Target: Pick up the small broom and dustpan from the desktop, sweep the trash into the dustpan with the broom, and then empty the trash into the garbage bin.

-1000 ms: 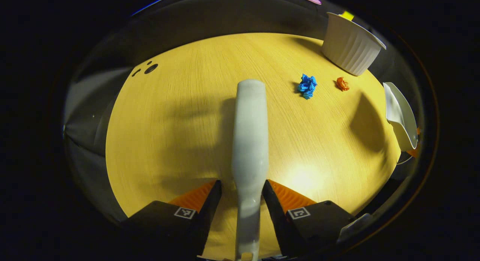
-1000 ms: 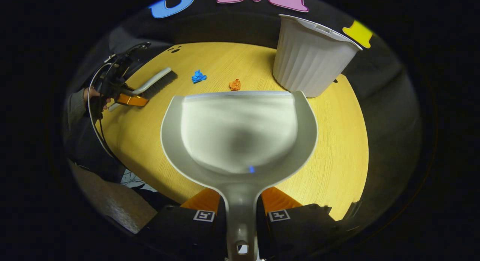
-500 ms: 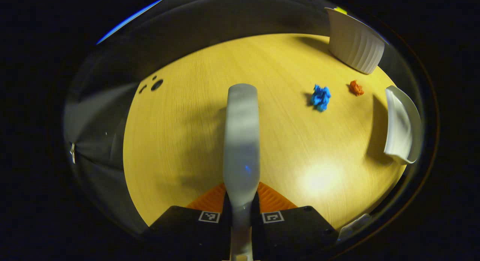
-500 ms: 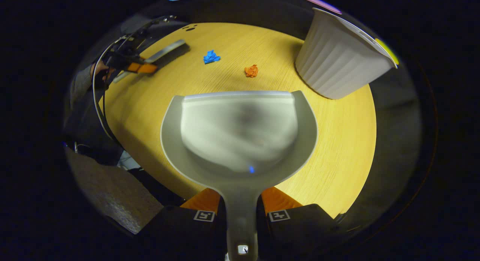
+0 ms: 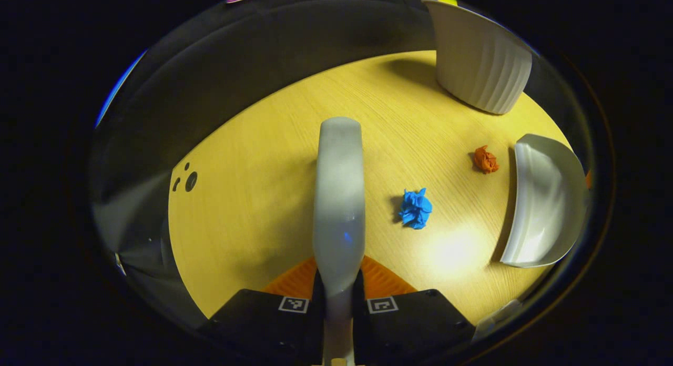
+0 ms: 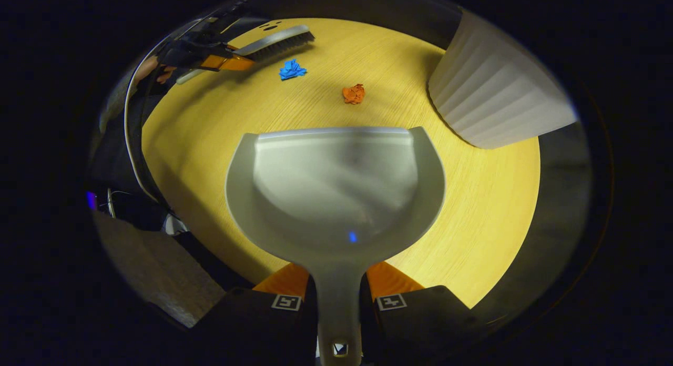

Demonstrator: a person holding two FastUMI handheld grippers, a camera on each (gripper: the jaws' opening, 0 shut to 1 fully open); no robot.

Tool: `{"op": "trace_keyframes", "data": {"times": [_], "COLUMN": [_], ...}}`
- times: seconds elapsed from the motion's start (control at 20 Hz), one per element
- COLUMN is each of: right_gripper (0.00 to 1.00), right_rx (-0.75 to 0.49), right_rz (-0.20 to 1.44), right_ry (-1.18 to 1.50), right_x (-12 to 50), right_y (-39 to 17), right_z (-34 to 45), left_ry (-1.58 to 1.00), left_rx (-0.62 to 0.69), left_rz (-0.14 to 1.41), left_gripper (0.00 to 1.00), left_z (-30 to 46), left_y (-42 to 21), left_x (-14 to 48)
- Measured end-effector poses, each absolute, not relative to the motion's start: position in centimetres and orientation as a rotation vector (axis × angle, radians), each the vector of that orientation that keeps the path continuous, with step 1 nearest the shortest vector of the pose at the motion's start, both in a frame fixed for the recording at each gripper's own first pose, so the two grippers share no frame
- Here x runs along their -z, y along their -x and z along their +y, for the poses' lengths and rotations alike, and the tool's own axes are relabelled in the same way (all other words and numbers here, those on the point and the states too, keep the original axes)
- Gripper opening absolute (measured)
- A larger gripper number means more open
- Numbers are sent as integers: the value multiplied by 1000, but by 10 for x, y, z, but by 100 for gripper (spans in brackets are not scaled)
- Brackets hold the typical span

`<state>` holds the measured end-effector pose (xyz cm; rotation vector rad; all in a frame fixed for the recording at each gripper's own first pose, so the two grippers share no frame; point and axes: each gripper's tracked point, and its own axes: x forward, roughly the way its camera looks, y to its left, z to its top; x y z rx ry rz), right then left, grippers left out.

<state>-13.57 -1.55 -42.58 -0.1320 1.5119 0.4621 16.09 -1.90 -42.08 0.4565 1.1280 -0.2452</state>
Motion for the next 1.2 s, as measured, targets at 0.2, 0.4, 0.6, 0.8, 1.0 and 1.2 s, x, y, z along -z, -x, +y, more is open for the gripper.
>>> {"op": "trace_keyframes", "data": {"times": [0.2, 0.4, 0.6, 0.8, 1.0, 1.2], "right_gripper": [34, 37, 37, 37, 37, 37], "right_rx": [-475, -490, -514, -529, -535, -535], "right_rz": [1512, 1497, 1480, 1461, 1439, 1390], "right_ry": [163, 160, 166, 174, 169, 167], "right_x": [432, 428, 426, 427, 428, 437], "right_y": [135, 131, 126, 120, 114, 110], "right_z": [-19, -19, -20, -19, -16, -15], "left_ry": [-445, -421, -364, -298, -248, -125], "left_rx": [302, 384, 520, 666, 762, 779], "left_rz": [1163, 1198, 1231, 1271, 1308, 1346], "left_gripper": [26, 28, 26, 26, 26, 26], "left_z": [-52, -87, -131, -164, -177, -181], "left_y": [-154, -138, -122, -101, -82, -66], "left_x": [434, 436, 436, 431, 419, 392]}}
